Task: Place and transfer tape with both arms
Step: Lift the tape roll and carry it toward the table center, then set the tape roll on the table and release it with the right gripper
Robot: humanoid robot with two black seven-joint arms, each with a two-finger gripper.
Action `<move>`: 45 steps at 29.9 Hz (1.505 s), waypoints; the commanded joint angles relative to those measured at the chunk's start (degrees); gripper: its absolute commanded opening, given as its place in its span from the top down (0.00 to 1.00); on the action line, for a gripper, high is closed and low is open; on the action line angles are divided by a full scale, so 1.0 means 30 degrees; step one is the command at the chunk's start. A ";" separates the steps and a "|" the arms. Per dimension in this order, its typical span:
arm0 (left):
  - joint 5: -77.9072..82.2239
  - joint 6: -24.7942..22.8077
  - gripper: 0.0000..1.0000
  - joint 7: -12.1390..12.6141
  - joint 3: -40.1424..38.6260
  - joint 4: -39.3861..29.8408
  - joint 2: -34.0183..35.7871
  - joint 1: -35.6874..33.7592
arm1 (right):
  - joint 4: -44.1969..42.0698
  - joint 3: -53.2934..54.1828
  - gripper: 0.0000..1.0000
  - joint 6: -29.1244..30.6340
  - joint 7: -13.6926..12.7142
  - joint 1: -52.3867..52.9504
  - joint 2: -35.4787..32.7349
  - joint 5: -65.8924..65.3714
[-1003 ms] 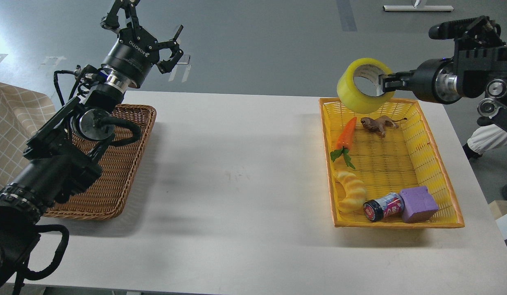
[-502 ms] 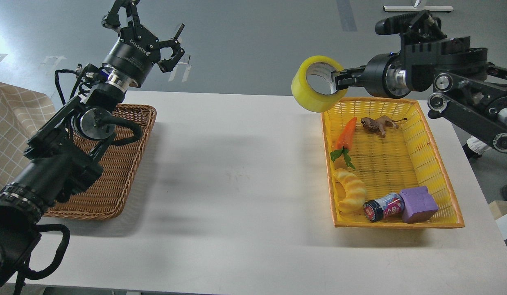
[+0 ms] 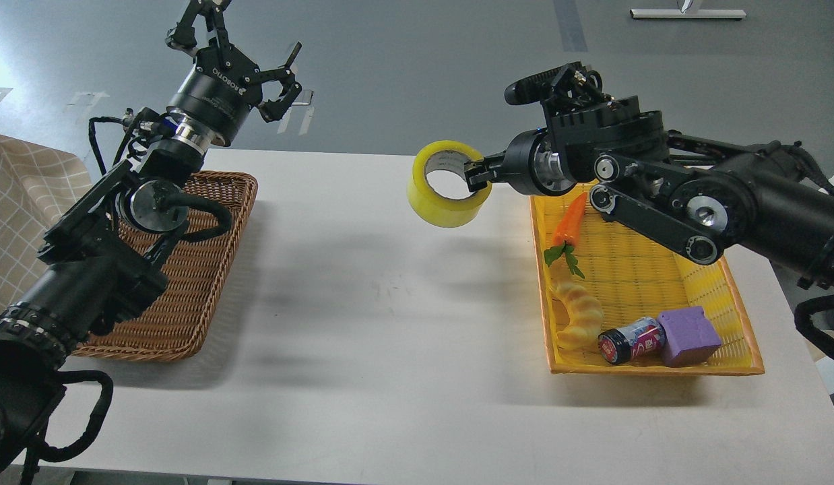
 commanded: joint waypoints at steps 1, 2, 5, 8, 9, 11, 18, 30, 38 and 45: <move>0.0000 0.0000 0.02 0.0000 0.0000 0.0003 0.0014 0.0004 | -0.0772 -0.0267 0.95 -0.0001 -0.0001 -0.0185 0.1048 -0.0043; 0.0000 0.0000 0.02 0.0000 0.0000 0.0003 0.0014 0.0004 | -0.1093 -0.0354 0.95 -0.0001 -0.0001 -0.0214 0.1427 -0.0043; 0.0000 0.0000 0.02 0.0000 -0.0029 0.0003 -0.0015 0.0004 | -0.1623 -0.0560 0.95 -0.0001 -0.0001 -0.0419 0.1986 -0.0043; 0.0000 0.0000 0.02 0.0000 -0.0029 0.0003 -0.0015 0.0004 | -0.2003 -0.0648 0.95 -0.0001 -0.0001 -0.0770 0.2396 -0.0131; 0.0000 0.0000 0.02 0.0000 -0.0029 0.0003 -0.0044 0.0004 | -0.2150 -0.0648 0.95 -0.0001 -0.0001 -0.0974 0.2571 -0.0160; 0.0000 0.0000 0.02 0.0000 -0.0029 0.0003 -0.0044 0.0004 | -0.2267 -0.0648 0.95 -0.0001 -0.0001 -0.1267 0.2777 -0.0248; 0.0000 0.0000 0.02 0.0000 -0.0029 -0.0026 -0.0044 0.0004 | -0.3029 -0.0852 0.95 -0.0001 -0.0030 -0.1796 0.3423 -0.0336; 0.0000 0.0000 0.02 0.0000 -0.0029 -0.0114 -0.0044 0.0004 | -0.3879 -0.1615 0.94 -0.0001 -0.0030 -0.2206 0.3423 -0.0336; 0.0000 0.0000 0.02 0.0000 -0.0029 -0.0143 -0.0044 0.0004 | -0.3880 -0.1615 0.93 -0.0001 -0.0030 -0.2528 0.3423 -0.0336; 0.0000 0.0000 0.02 0.0000 -0.0029 -0.0143 -0.0103 0.0004 | -0.3880 -0.1614 0.89 -0.0001 -0.0030 -0.2850 0.3423 -0.0336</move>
